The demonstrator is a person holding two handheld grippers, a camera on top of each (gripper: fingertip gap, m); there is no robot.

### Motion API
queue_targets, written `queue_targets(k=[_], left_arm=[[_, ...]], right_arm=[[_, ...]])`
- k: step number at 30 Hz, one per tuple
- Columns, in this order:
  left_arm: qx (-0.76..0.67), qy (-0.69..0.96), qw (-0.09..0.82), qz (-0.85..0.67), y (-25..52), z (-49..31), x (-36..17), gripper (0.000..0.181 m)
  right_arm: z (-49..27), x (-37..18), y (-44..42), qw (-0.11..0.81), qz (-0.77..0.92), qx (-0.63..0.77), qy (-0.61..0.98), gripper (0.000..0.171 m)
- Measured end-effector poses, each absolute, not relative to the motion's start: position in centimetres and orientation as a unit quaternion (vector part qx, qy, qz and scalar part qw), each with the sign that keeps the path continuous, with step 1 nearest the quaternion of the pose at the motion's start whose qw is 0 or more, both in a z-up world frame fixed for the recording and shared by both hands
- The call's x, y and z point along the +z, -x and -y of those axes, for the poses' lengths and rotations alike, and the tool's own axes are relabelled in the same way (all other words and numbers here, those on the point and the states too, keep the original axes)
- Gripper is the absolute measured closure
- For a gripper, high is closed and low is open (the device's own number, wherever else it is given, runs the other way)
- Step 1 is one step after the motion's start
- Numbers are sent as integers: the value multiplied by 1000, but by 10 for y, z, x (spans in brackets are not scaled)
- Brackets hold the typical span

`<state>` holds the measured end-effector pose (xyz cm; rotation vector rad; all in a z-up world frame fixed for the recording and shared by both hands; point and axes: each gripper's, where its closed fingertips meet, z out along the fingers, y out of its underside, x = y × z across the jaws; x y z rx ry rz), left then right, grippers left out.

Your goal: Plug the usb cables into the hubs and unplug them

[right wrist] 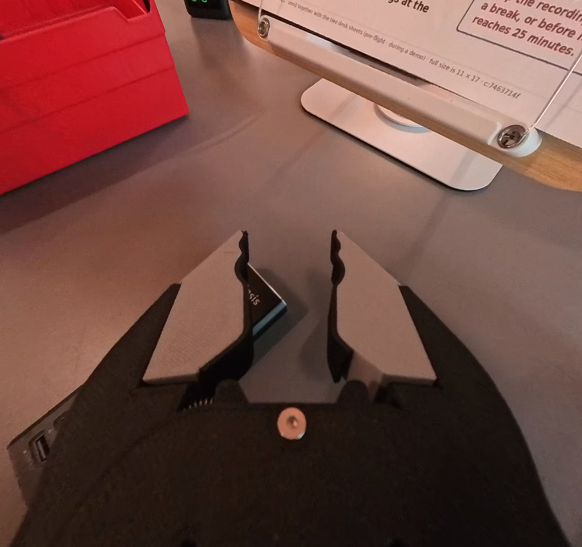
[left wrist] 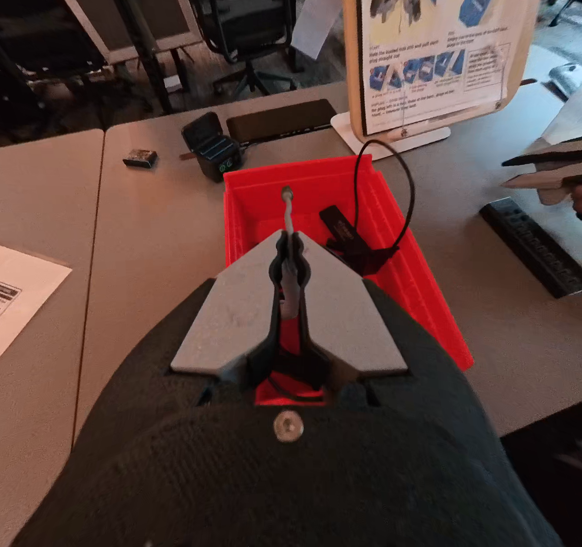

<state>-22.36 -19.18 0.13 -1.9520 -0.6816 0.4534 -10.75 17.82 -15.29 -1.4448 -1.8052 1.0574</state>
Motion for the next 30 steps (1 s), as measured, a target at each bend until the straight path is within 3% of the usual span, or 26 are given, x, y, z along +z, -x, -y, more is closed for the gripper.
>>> queue_targets(k=[5, 11, 18, 22, 30], left_arm=[[259, 760, 534, 266, 226, 198, 58, 180], [307, 574, 716, 253, 209, 230, 184, 180], [268, 634, 703, 179, 186, 167, 246, 180], [237, 668, 693, 136, 157, 119, 236, 180], [103, 745, 658, 44, 94, 21, 149, 180]], right_arm=[[-177, -155, 108, 294, 680, 395, 543, 122], [-178, -151, 108, 296, 675, 402, 543, 122], [-177, -149, 108, 300, 677, 401, 539, 122], [-178, -138, 107, 297, 663, 428, 538, 121], [-160, -96, 98, 266, 627, 547, 488, 111]])
